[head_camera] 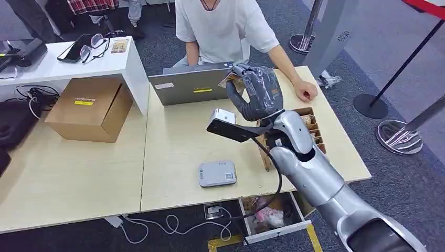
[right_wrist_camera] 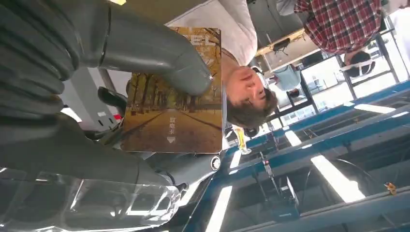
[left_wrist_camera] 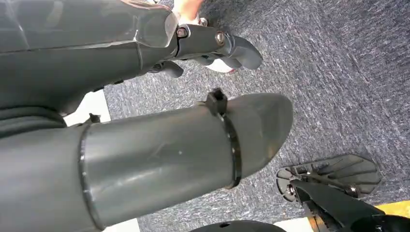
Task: Pass the card to the sensor for recognition and then transmit it.
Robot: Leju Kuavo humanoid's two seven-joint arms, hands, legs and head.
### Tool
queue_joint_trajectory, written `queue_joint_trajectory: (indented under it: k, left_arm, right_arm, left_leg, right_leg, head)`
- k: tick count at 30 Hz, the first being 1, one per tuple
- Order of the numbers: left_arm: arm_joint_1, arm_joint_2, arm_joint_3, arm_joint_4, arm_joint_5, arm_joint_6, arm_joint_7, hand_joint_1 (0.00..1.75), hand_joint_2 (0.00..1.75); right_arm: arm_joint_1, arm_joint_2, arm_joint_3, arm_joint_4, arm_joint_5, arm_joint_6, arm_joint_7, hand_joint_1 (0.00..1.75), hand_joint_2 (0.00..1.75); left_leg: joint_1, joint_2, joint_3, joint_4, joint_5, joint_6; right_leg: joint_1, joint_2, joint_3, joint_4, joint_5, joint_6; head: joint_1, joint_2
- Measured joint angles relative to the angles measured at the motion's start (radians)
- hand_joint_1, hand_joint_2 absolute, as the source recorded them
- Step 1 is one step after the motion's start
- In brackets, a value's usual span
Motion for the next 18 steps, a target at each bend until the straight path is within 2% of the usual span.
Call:
queue_joint_trajectory:
  k: [4,5,7,8,9,11,13,18]
  left_arm:
    - [0.0,0.0,0.0,0.0,0.0,0.0,0.0,0.0,0.0]
    - [-0.001,0.0,0.0,0.0,-0.004,-0.009,0.006,0.0,0.0]
    - [-0.003,0.003,0.0,0.0,-0.021,-0.053,0.035,0.0,0.0]
    - [-0.003,0.007,0.0,0.0,-0.023,-0.064,0.042,0.0,0.0]
    - [-0.002,0.008,0.0,0.0,-0.023,-0.069,0.043,0.0,0.0]
    - [-0.004,0.01,0.0,0.0,-0.022,-0.069,0.045,0.0,0.0]
    - [-0.002,0.012,0.0,0.0,-0.02,-0.068,0.045,0.0,0.0]
    - [-0.002,0.016,0.0,0.0,-0.019,-0.066,0.043,0.0,0.0]
  right_arm:
    - [0.0,0.0,0.0,0.0,-0.003,0.003,0.002,1.75,1.75]
    - [0.011,-0.001,-0.003,0.0,-0.035,0.033,0.031,1.75,1.75]
    - [0.109,0.03,-0.032,-0.002,-0.231,0.198,0.155,1.75,1.75]
    - [0.166,0.045,-0.03,0.022,-0.305,0.26,0.147,1.75,1.75]
    - [0.217,0.057,-0.015,0.052,-0.336,0.289,0.104,1.75,1.75]
    - [0.304,0.075,0.006,0.086,-0.375,0.245,0.052,1.75,1.75]
    - [0.319,0.079,0.016,0.097,-0.405,0.222,0.064,1.75,1.75]
    - [0.325,0.08,0.03,0.113,-0.425,0.232,0.082,1.75,1.75]
  left_leg:
    - [0.0,0.0,0.0,0.0,0.0,0.0]
    - [0.0,0.0,0.001,0.0,0.0,0.0]
    - [0.003,-0.004,0.006,-0.001,-0.002,-0.001]
    - [0.004,-0.005,0.007,-0.001,-0.003,-0.001]
    - [0.003,-0.005,0.006,-0.001,-0.003,-0.001]
    - [0.003,-0.006,0.001,-0.001,-0.003,-0.001]
    - [0.003,-0.005,0.001,-0.001,-0.003,-0.001]
    - [0.003,-0.005,0.002,-0.001,-0.003,-0.001]
  right_leg:
    - [0.0,0.0,0.0,0.0,0.0,0.0]
    - [0.0,0.0,0.0,0.0,0.0,0.0]
    - [0.003,-0.002,0.007,-0.001,-0.004,-0.001]
    - [0.004,-0.003,0.009,-0.001,-0.005,-0.001]
    - [0.003,-0.003,0.008,-0.001,-0.005,-0.002]
    - [0.003,-0.005,0.004,0.0,-0.004,-0.002]
    - [0.003,-0.004,0.004,0.0,-0.004,-0.002]
    - [0.003,-0.003,0.004,0.0,-0.004,-0.002]
  head:
    - [0.0,0.0]
    - [0.0,0.0]
    - [0.002,0.0]
    - [0.0,0.0]
    - [0.001,0.0]
    - [0.0,0.0]
    - [0.0,0.0]
    - [0.0,0.0]
